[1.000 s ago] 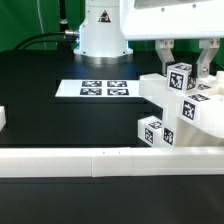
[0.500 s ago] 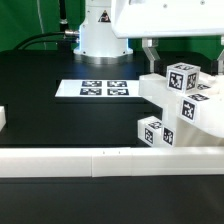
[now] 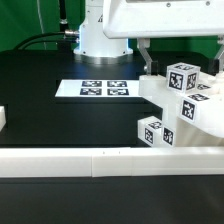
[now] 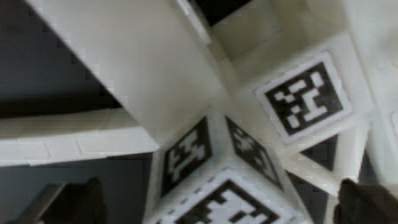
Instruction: Assemble chair
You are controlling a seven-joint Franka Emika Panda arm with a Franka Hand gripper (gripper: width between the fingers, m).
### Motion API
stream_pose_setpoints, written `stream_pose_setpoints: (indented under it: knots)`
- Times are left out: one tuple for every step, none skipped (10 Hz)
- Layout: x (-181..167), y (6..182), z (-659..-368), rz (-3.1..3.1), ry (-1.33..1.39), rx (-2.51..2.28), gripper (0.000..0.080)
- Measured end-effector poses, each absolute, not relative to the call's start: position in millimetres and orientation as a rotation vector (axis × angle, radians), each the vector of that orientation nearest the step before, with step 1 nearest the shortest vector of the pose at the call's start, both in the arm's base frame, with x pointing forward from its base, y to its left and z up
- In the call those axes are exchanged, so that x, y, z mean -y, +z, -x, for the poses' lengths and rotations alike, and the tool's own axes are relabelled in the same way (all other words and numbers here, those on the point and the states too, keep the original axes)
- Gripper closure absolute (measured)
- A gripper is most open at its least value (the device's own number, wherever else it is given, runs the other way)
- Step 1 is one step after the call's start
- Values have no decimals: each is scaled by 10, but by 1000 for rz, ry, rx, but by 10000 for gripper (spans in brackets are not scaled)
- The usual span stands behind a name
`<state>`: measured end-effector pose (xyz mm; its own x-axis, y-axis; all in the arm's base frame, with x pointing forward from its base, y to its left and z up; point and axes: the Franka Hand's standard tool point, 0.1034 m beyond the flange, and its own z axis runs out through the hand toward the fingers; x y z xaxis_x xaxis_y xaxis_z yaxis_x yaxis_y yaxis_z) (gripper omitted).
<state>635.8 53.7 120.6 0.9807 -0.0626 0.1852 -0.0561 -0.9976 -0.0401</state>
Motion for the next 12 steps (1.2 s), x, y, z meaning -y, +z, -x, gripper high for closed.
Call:
stream_pose_setpoints:
  knots:
    - [-532, 1206, -6359, 3096, -292, -49, 150]
    - [-532, 1206, -6358, 3104, -293, 44, 150]
    - [-529, 1207, -6360, 3110, -295, 125, 150]
    - [-529, 1206, -6360, 3112, -297, 231, 150]
    - [-529, 1202, -6358, 3111, -297, 296, 150]
    - [-529, 1200, -6357, 3110, -297, 306, 150]
    - [-530, 1198, -6356, 3109, -296, 342, 150]
    - [-539, 1198, -6355, 3110, -296, 311, 268]
    - [-541, 1194, -6354, 3110, -295, 311, 403]
    - [-539, 1195, -6354, 3110, -296, 305, 403]
    - [-534, 1195, -6355, 3112, -295, 268, 517]
    - [-532, 1195, -6355, 3112, -295, 267, 517]
